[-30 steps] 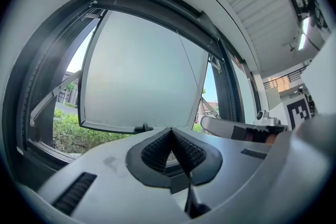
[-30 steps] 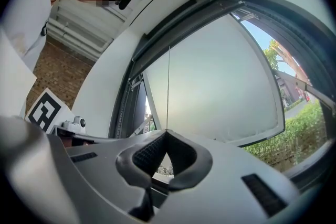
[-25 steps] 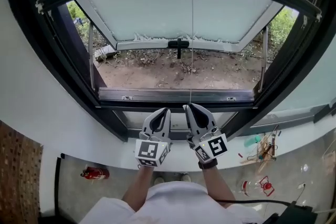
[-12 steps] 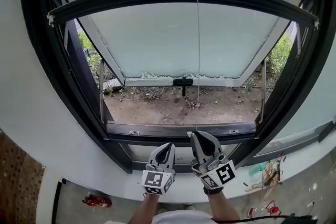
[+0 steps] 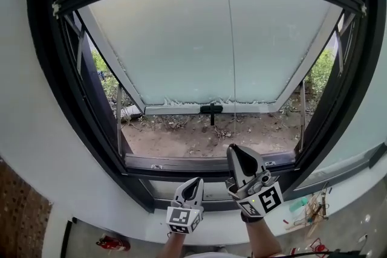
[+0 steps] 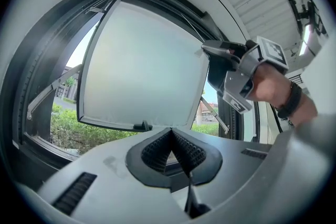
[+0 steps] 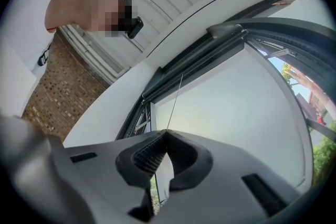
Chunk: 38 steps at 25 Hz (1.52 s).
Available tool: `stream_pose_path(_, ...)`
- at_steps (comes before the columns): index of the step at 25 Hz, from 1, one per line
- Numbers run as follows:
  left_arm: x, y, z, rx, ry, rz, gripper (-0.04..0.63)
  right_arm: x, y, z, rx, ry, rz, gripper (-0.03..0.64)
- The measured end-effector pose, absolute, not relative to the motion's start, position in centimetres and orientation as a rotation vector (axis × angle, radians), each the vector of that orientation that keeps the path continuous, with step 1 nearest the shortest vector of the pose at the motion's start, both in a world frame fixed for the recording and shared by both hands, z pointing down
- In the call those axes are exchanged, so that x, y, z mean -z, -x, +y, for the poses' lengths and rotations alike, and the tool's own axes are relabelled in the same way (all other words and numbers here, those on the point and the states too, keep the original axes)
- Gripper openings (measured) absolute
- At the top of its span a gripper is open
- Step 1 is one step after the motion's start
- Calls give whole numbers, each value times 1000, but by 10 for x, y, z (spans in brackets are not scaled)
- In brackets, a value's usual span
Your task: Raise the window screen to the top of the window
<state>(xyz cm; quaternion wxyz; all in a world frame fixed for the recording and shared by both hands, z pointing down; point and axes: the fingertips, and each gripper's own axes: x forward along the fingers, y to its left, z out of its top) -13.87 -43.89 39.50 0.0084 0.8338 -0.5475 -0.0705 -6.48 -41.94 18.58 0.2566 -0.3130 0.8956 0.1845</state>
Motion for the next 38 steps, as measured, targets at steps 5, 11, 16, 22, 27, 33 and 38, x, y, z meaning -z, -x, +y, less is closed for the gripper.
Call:
stream_pose_path(5, -395, 138, -443, 211, -2613, -1702, 2, -148, 62, -412, -561, 794, 2346, 2)
stream_pose_path(11, -393, 138, -445, 207, -2621, -1701, 2, -148, 56, -402, -517, 763, 2233, 2)
stream_pose_path(16, -398, 132, -443, 195, -2624, -1681, 2, -148, 39, -386, -386, 648, 2161, 2)
stream_pose_path(22, -402, 125, -439, 193, -2627, -1659, 2, -222, 50, -416, -352, 887, 2381, 2)
stream_pose_path(27, -392, 131, -436, 259, -2600, -1703, 2, -306, 52, -440, -274, 1204, 2594, 2)
stream_pose_path(33, -389, 136, -438, 249, -2596, -1734, 2, -370, 32, -458, -19, 1422, 2707, 2)
stream_pose_path(38, -397, 132, -435, 212, -2600, -1730, 2, -381, 36, -453, -28, 1433, 2737, 2)
